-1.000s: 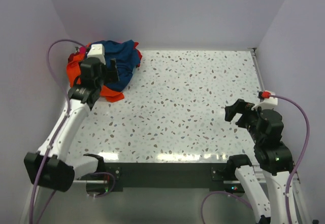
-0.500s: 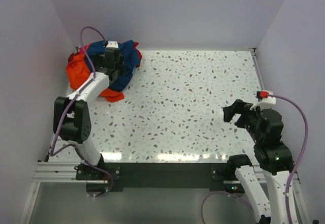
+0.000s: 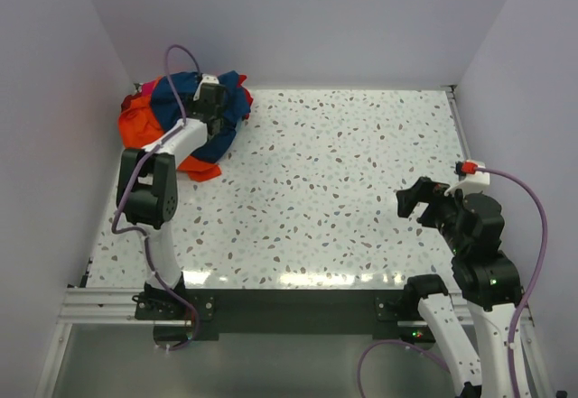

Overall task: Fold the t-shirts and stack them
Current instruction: Grab the tshirt from the pile, then move the tshirt to the center of the board, then flatten the tshirt out

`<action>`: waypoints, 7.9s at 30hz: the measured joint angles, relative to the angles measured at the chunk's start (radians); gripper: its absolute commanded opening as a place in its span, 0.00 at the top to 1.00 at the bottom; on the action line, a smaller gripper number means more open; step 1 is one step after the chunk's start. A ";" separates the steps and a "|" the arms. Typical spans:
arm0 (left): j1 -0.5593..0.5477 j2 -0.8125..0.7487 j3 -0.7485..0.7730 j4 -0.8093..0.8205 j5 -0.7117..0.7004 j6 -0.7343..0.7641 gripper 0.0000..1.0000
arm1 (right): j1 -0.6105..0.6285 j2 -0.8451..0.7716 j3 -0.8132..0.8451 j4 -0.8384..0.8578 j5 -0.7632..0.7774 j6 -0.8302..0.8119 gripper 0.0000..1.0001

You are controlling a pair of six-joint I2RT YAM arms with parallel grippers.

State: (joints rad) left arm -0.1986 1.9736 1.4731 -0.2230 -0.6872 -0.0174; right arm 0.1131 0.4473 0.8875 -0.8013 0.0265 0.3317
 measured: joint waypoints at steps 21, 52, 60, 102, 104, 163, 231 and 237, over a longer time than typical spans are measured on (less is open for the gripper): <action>-0.154 -0.322 0.202 -0.134 0.395 0.030 1.00 | 0.000 0.019 0.000 0.001 0.000 0.000 0.01; -0.563 -0.430 -0.190 0.084 1.040 -0.345 1.00 | 0.000 0.116 0.114 0.029 -0.154 0.116 0.05; -0.669 -0.238 -0.047 0.087 0.906 -0.319 0.08 | 0.000 0.081 0.075 0.005 -0.199 0.161 0.11; -0.443 -1.096 -0.996 -0.264 0.110 -0.882 0.00 | 0.836 0.908 0.034 0.451 0.320 0.323 0.30; -0.443 -1.104 -1.007 -0.265 0.111 -0.885 0.00 | 0.836 0.940 0.047 0.460 0.336 0.318 0.35; -0.451 -0.857 -0.770 -0.081 0.115 -0.756 0.46 | 0.491 0.595 0.349 0.009 0.655 0.199 1.00; -0.119 -0.921 -0.725 -0.066 0.166 -0.541 1.00 | 0.733 0.761 0.141 0.081 0.538 0.287 1.00; -0.103 -0.903 -0.725 -0.121 0.185 -0.537 1.00 | 0.890 0.885 0.137 0.110 0.530 0.369 1.00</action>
State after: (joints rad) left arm -0.3012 1.0706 0.7483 -0.3435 -0.5022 -0.5545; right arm 1.0027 1.3319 1.0241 -0.6914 0.5564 0.7006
